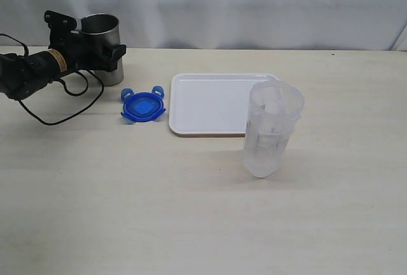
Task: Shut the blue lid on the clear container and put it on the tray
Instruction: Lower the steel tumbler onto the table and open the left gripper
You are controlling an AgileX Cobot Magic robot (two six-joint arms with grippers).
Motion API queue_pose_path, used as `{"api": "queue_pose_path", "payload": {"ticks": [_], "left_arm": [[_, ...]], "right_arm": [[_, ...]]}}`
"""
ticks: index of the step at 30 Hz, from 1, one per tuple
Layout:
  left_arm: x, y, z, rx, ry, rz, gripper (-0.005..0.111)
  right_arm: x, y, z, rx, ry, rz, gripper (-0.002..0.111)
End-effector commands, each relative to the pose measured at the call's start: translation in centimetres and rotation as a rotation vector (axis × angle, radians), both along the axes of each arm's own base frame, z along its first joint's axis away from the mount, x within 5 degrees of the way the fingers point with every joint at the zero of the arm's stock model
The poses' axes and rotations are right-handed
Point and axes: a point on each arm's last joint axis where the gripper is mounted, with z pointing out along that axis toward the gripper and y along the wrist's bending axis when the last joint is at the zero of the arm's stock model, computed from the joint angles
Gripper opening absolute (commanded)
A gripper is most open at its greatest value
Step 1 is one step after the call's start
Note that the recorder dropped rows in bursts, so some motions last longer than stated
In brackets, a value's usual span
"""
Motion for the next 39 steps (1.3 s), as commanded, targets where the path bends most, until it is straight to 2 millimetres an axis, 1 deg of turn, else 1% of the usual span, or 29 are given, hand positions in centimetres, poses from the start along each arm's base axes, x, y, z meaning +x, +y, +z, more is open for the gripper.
{"api": "queue_pose_path", "payload": {"ticks": [1,5,11,13,18,20,21,24,28,34,39], "left_arm": [[0.1,-0.2,0.8,-0.015,-0.013,-0.01,0.059],[0.1,-0.2,0.8,-0.021,-0.009,-0.009,0.06],[-0.1,-0.4,1.1,0.019,-0.001,-0.051,0.07],[0.0,0.1,1.2,0.029,0.017,-0.022,0.073],[0.2,1.2,2.3,0.077,0.043,0.042,0.084],[0.2,1.5,2.6,0.058,0.049,0.055,0.086],[0.3,1.7,2.7,0.057,0.044,0.056,0.086],[0.1,1.3,2.9,0.043,0.028,0.017,0.086],[0.1,1.3,2.9,0.041,0.027,0.016,0.086],[0.0,1.2,2.9,0.068,0.044,-0.012,0.086],[-0.2,1.3,3.1,0.042,0.07,-0.012,0.086]], "right_arm": [[0.0,0.0,-0.1,0.003,-0.001,-0.005,0.004],[0.0,0.0,-0.1,0.003,-0.001,-0.005,0.004],[0.0,0.0,-0.1,0.003,-0.001,-0.005,0.004],[0.0,0.0,-0.1,0.003,-0.001,-0.005,0.004],[0.0,0.0,-0.1,0.003,-0.001,-0.005,0.004],[0.0,0.0,-0.1,0.003,-0.001,-0.005,0.004],[0.0,0.0,-0.1,0.003,-0.001,-0.005,0.004],[0.0,0.0,-0.1,0.003,-0.001,-0.005,0.004],[0.0,0.0,-0.1,0.003,-0.001,-0.005,0.004],[0.0,0.0,-0.1,0.003,-0.001,-0.005,0.004],[0.0,0.0,-0.1,0.003,-0.001,-0.005,0.004]]}}
